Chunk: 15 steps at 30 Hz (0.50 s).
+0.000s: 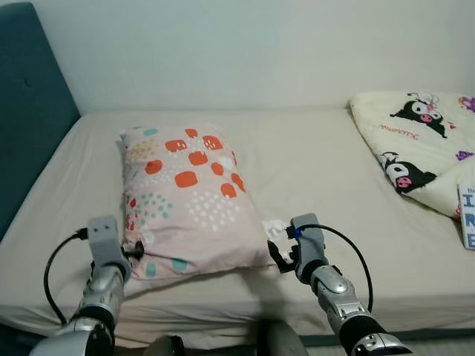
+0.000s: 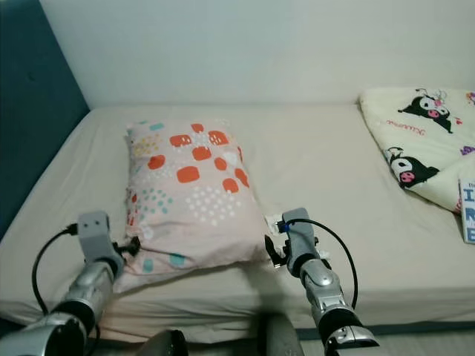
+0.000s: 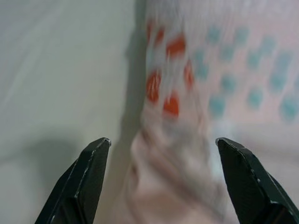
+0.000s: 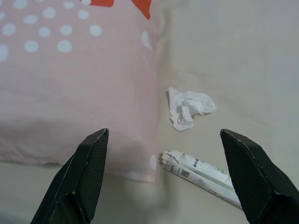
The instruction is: Clean up the room
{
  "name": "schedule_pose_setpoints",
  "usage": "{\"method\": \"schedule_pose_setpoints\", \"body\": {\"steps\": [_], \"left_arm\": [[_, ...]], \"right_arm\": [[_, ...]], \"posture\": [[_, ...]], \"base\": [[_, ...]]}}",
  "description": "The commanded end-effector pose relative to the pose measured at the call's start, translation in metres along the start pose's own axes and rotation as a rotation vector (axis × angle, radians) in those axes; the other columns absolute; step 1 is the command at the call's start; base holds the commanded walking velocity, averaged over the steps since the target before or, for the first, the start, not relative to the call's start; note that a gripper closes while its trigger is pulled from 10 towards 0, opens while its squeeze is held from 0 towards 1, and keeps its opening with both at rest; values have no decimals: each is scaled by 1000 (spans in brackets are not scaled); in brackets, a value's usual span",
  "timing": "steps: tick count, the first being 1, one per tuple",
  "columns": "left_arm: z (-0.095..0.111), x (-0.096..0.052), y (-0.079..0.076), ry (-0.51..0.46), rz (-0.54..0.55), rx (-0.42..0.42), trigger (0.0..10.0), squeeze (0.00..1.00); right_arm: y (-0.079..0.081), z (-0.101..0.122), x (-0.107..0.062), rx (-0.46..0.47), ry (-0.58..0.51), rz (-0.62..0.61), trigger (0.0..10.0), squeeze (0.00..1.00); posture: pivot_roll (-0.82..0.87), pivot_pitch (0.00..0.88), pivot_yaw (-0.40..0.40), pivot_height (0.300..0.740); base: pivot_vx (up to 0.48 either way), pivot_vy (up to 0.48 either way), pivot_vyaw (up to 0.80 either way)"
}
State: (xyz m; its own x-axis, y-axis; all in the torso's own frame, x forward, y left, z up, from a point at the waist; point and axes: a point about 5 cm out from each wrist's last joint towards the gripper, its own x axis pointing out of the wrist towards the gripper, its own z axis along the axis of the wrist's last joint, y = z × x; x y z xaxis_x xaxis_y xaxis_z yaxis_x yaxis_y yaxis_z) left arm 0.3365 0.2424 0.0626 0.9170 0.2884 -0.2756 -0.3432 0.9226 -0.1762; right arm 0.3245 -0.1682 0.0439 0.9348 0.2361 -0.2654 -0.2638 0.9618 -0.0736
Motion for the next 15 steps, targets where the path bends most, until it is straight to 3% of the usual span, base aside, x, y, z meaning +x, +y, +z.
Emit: {"method": "schedule_pose_setpoints", "body": {"steps": [1,3,7,12,15], "left_arm": [[5,2,2,-7,-7,-81,10000,0],[5,2,2,-7,-7,-81,10000,0],[20,6,-13,-49,-140,-343,10000,0],[18,6,-15,-46,-158,-375,10000,0],[18,6,-17,-45,-173,-383,10000,0]], "right_arm": [[2,4,1,28,-33,6,10000,0],[2,4,1,28,-33,6,10000,0],[8,-2,-1,52,-8,20,10000,0],[12,-4,-4,61,-26,30,10000,0],[15,-3,-7,113,-54,38,10000,0]], "posture": [[-190,109,10,616],[-190,109,10,616],[-204,130,19,601],[-224,154,24,581],[-250,191,19,571]], "base": [[0,0,0],[0,0,0],[0,0,0],[0,0,0],[0,0,0]]}}
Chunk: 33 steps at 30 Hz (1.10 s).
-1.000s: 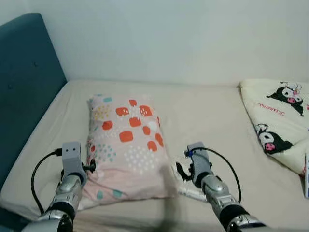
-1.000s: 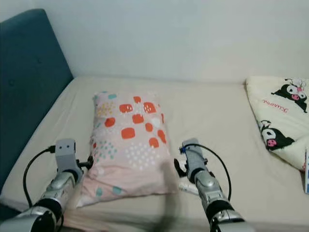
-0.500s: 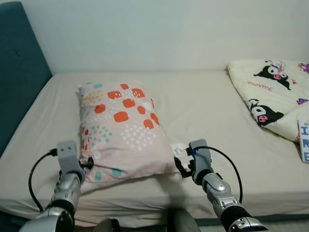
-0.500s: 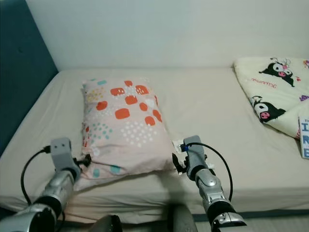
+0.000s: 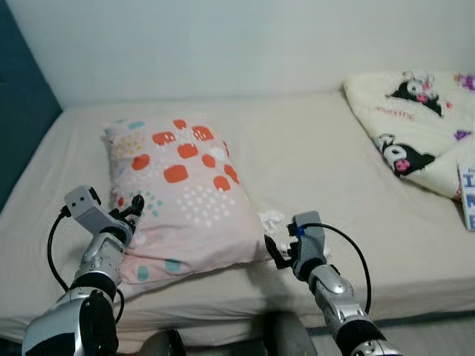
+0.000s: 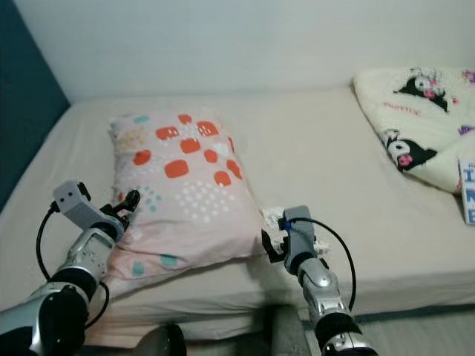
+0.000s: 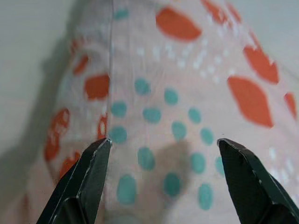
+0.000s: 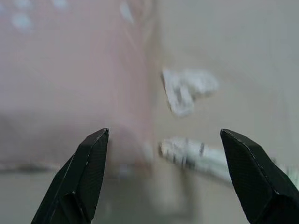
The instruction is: Clean up the room
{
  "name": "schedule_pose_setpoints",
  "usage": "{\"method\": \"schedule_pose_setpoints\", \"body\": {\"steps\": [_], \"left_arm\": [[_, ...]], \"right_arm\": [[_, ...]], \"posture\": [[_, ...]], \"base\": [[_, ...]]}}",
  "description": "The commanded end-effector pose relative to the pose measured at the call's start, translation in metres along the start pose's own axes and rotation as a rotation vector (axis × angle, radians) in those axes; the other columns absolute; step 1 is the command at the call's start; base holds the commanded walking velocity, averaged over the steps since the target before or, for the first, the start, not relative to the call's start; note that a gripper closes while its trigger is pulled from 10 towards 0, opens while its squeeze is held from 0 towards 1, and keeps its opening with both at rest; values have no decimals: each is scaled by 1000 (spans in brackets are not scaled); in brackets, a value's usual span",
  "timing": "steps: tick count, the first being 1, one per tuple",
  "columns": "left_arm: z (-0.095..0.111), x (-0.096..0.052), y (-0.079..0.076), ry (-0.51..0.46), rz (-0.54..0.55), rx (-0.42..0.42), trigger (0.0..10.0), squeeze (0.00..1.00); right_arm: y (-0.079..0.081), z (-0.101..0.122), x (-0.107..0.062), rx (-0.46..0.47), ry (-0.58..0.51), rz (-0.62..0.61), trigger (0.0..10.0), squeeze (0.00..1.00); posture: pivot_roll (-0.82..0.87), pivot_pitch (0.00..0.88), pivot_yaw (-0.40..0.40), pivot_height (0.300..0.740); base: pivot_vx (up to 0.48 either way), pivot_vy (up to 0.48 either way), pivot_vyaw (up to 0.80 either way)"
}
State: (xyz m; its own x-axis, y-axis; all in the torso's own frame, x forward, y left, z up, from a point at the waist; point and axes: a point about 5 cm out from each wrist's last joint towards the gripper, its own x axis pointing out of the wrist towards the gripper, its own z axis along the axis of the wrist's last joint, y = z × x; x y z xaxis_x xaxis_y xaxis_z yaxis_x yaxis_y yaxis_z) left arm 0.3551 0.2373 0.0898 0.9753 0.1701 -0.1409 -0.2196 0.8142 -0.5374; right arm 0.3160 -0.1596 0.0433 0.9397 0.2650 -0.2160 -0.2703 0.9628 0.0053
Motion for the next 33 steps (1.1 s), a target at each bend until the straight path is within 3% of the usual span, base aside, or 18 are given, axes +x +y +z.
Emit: {"method": "schedule_pose_setpoints", "body": {"steps": [1,4,8,10,14,17,19,29,33], "left_arm": [[-8,-2,1,30,2,-5,10000,0],[-6,-2,0,28,-2,9,10000,0],[30,5,7,-77,68,165,10000,0],[53,9,5,-139,64,149,10000,0],[70,13,-2,-182,27,139,10000,0],[72,14,-3,-180,15,155,10000,0],[64,13,-2,-136,21,210,10000,0],[45,9,10,-66,91,183,10000,0],[48,7,19,-75,155,141,10000,0]], "right_arm": [[8,-1,-4,55,-20,26,10000,0],[11,0,-7,64,-34,37,10000,0],[29,1,-25,95,-77,112,10000,0],[33,5,-30,107,-88,128,10000,0],[36,9,-34,118,-97,135,10000,0],[37,12,-36,124,-99,139,10000,0],[40,20,-45,132,-99,149,10000,0],[44,35,-63,170,-120,169,10000,0],[46,59,-71,306,-211,203,10000,0]], "posture": [[-265,216,16,566],[-268,222,16,561],[-299,289,4,541],[-302,308,-3,531],[-303,335,-11,516],[-312,353,-15,511],[-336,375,-21,496],[-375,407,-34,461],[-384,418,-36,461]], "base": [[0,0,0],[0,0,0],[0,0,0],[0,0,0],[0,0,0],[0,0,0],[0,0,0],[0,0,0],[0,0,0]]}}
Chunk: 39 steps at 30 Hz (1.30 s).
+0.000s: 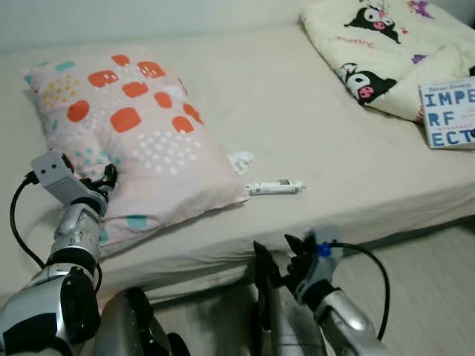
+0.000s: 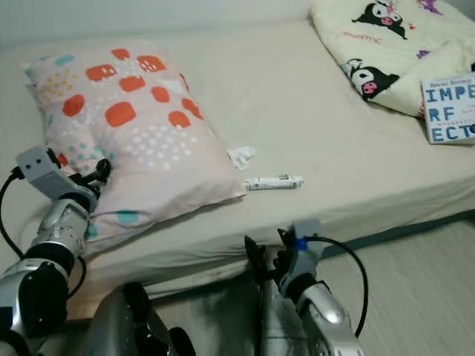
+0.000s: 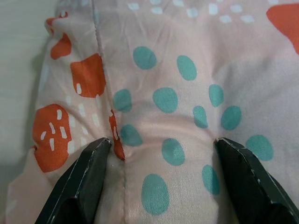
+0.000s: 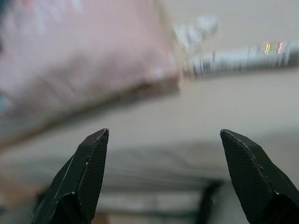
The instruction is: Clean up the room
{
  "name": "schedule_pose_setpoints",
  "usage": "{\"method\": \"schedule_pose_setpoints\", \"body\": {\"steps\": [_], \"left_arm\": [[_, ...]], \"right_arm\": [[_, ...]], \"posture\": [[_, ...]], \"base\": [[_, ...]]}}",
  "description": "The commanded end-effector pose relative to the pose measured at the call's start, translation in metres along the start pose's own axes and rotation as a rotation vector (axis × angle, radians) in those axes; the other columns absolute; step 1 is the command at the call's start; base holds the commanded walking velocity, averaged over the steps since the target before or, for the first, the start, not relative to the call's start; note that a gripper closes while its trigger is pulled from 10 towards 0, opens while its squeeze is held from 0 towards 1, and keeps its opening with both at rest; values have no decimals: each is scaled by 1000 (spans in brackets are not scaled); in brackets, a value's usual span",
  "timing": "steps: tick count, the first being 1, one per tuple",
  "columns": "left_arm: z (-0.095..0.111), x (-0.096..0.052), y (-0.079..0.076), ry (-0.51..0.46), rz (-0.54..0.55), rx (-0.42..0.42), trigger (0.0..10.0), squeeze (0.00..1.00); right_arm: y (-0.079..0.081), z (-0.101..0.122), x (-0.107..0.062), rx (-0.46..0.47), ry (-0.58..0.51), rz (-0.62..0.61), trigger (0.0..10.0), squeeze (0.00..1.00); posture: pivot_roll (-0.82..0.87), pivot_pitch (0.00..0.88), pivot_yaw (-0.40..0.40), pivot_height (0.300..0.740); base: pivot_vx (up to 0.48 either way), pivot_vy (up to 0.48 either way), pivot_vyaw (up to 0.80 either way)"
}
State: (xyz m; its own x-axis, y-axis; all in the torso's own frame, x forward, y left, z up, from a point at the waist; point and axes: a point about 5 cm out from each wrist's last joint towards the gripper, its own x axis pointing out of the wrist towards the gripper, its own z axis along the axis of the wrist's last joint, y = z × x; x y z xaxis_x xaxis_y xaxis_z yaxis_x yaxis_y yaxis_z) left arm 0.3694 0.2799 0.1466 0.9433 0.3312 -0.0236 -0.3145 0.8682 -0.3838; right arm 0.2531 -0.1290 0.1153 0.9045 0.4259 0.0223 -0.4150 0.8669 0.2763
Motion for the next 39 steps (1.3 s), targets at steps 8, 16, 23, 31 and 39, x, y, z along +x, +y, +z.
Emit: {"method": "schedule_pose_setpoints", "body": {"steps": [8,16,23,31,39], "left_arm": [[-23,-8,16,98,36,-251,10000,0],[-54,-19,-17,223,-232,-306,10000,0],[-68,-24,-38,261,-316,-309,10000,0],[-70,-26,-51,248,-360,-436,10000,0],[-80,-33,-76,249,-445,-559,0,0]], "right_arm": [[9,32,-4,145,-98,46,10000,0],[10,48,-2,179,-137,45,10000,0],[11,54,-3,185,-136,50,10000,0],[9,58,-4,188,-132,39,10000,0],[7,59,-2,192,-127,35,10000,0]], "posture": [[-390,430,-42,461],[-388,428,-38,461],[-395,423,-38,461],[-390,421,-36,461],[-383,414,-35,461]], "base": [[0,0,0],[0,0,0],[0,0,0],[0,0,0],[0,0,0]]}}
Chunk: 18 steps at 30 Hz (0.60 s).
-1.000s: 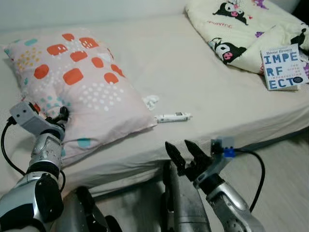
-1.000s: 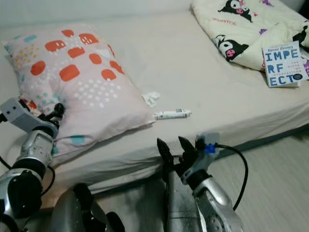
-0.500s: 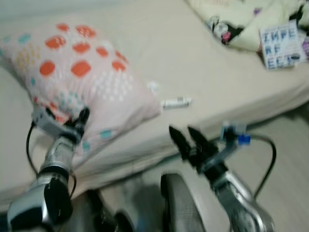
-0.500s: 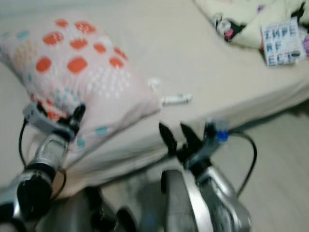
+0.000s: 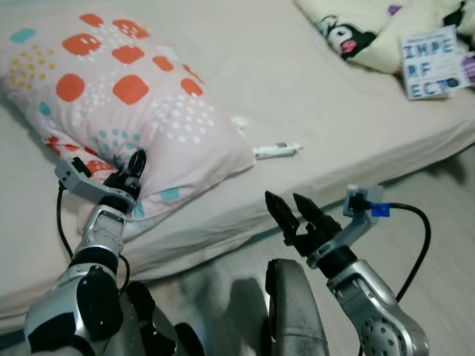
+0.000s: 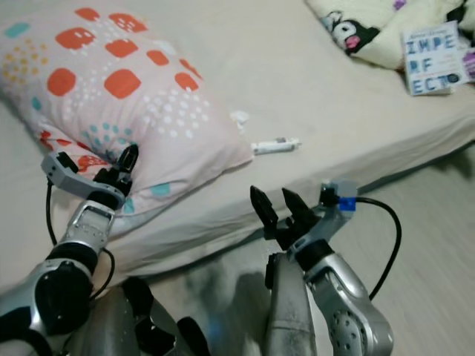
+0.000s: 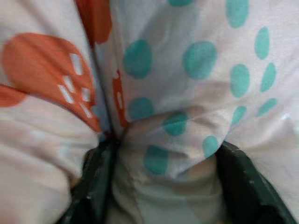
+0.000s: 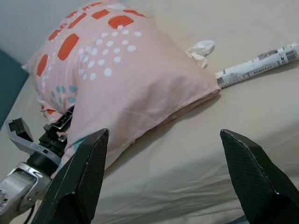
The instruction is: Clean up the room
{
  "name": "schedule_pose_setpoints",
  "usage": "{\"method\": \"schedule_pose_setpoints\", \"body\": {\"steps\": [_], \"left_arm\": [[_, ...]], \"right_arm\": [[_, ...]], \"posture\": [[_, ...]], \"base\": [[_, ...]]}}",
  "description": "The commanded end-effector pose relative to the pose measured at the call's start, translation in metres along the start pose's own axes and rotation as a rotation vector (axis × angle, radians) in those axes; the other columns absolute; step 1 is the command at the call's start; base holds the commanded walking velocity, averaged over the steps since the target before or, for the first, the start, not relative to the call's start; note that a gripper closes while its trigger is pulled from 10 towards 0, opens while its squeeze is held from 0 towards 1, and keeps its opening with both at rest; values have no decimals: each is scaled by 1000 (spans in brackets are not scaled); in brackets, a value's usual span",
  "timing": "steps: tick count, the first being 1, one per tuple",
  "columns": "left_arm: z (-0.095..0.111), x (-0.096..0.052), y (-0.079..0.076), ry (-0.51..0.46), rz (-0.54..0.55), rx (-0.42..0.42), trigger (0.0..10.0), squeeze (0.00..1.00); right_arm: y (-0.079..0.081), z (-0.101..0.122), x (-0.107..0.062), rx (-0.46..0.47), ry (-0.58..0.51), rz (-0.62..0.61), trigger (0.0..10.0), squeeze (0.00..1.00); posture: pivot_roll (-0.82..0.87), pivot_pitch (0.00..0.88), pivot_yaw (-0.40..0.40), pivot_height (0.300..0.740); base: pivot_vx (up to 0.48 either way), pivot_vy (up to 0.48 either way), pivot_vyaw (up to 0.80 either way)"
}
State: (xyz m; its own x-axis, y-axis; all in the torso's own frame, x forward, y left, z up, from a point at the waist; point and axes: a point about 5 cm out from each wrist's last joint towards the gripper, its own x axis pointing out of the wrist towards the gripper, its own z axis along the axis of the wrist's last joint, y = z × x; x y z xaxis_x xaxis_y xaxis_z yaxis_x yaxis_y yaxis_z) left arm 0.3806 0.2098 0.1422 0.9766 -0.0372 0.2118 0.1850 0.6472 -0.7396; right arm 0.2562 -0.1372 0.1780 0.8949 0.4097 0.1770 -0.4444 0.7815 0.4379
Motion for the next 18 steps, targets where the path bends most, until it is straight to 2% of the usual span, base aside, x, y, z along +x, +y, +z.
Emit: {"method": "schedule_pose_setpoints", "body": {"steps": [1,18], "left_arm": [[-54,-17,2,182,40,-134,0,0],[-66,-16,-11,140,-6,-272,0,0]], "right_arm": [[-2,-3,-3,12,19,-14,10000,0],[-3,-4,6,36,9,-8,10000,0]], "posture": [[-381,413,-33,461],[-349,384,-16,461]], "base": [[0,0,0],[0,0,0]]}}
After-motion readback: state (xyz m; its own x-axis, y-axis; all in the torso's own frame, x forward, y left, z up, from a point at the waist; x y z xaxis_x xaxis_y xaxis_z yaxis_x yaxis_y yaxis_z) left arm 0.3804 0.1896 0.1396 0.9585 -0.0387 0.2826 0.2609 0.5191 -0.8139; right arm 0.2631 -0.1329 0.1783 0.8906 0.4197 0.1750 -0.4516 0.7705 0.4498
